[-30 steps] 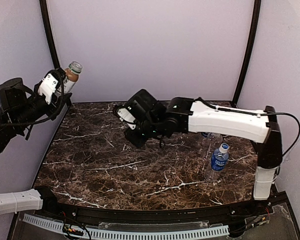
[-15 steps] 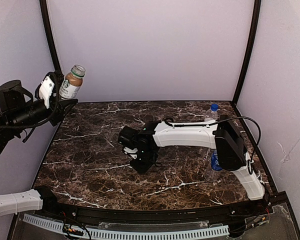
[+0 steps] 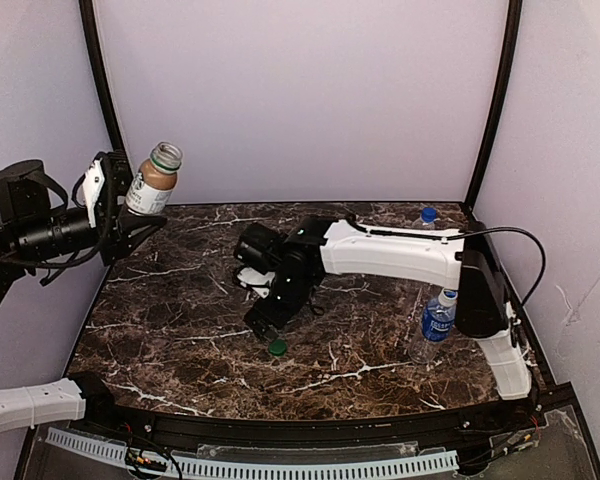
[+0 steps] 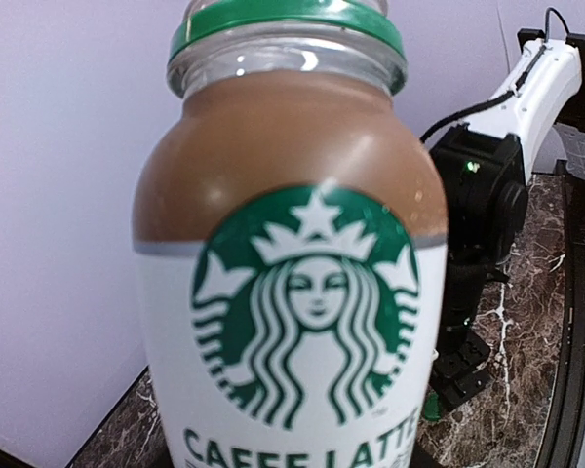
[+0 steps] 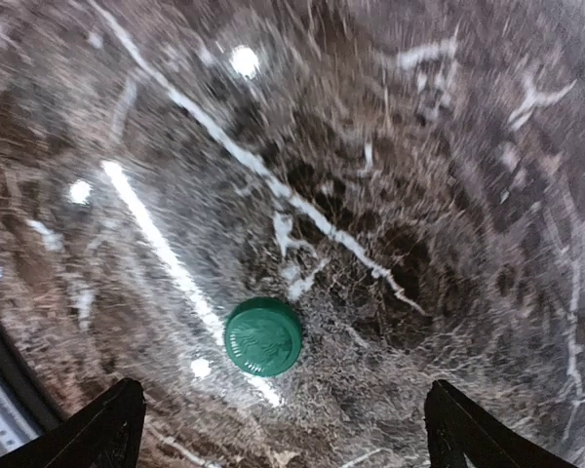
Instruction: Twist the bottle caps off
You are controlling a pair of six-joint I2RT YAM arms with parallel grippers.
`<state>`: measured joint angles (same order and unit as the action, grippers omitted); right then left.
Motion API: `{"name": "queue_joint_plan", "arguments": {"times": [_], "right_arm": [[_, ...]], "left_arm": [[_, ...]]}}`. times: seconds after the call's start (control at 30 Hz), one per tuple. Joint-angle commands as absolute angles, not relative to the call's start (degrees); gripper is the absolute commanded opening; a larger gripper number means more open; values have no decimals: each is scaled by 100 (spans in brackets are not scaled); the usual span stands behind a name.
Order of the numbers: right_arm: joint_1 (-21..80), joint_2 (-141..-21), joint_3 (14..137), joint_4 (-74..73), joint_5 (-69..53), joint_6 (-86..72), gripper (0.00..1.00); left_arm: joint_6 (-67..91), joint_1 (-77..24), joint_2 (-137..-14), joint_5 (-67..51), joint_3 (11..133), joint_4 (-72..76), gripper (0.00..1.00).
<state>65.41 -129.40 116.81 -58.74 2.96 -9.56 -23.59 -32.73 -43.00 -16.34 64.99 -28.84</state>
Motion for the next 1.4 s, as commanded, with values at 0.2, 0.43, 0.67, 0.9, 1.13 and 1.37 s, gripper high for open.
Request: {"name": "queue_joint_plan", "arguments": {"times": [0.2, 0.43, 0.67, 0.9, 1.13, 1.37], "right_arm": [[6768, -9193, 9401, -227, -2084, 253, 99], [7144, -9428, 9828, 1099, -1813, 398, 97], [7216, -10064, 10690, 622, -1754, 255, 84], [7233, -10459, 11176, 244, -1761, 183, 60], [7228, -10502, 11201, 133, -1803, 173, 44], [7206, -10504, 11197, -85, -1712, 112, 4]], "left_arm": [[-2412, -3243, -4231, -3609, 6531, -2893, 34], [-2497, -3243, -4340, -4126, 6360, -2941, 34], [-2480, -3243, -4386, -4164, 6329, -2866, 35], [-2494, -3243, -4406, -4146, 6280, -2824, 35], [-2433, -3243, -4422, -4147, 6278, -2740, 35], [-2415, -3243, -4431, -4115, 6285, -2681, 35]]}}
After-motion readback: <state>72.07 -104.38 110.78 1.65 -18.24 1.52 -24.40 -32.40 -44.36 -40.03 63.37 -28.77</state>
